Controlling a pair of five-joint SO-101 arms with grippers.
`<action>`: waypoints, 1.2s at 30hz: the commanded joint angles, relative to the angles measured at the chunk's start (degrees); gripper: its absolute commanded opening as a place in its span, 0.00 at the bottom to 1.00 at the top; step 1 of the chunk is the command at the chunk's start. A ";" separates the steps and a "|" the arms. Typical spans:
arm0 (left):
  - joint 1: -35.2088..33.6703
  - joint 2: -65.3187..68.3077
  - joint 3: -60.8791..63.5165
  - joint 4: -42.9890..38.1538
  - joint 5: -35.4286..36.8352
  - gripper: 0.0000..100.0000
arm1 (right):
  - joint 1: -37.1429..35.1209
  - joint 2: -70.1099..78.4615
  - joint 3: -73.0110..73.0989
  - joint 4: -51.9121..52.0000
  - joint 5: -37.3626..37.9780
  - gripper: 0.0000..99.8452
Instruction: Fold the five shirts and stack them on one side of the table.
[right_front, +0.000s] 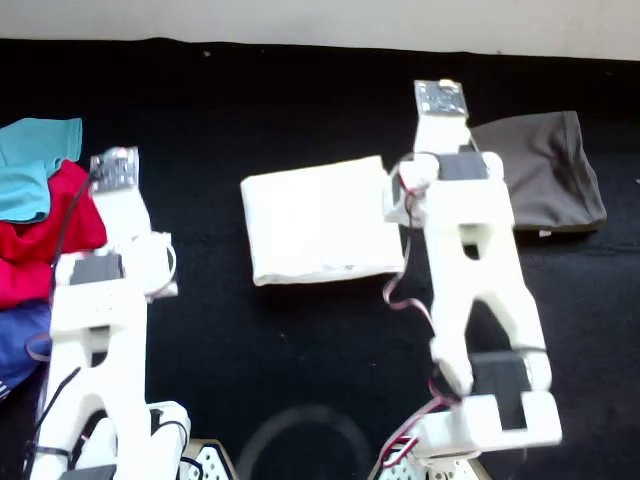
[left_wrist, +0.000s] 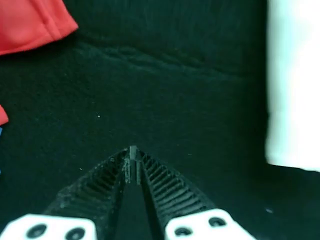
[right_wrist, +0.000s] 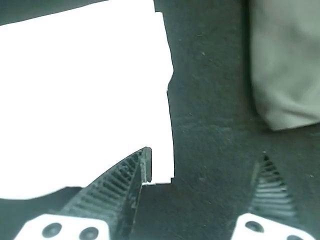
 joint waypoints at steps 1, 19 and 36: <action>-0.84 -1.98 7.08 -8.00 -5.89 0.01 | -2.42 6.90 -10.68 1.71 -3.25 0.33; -0.84 -2.33 19.12 -21.71 -6.42 0.01 | -5.14 33.63 -33.10 2.95 -11.60 0.33; -0.75 -1.98 19.12 -21.71 -6.42 0.01 | -5.41 51.03 -42.51 4.70 -11.34 0.26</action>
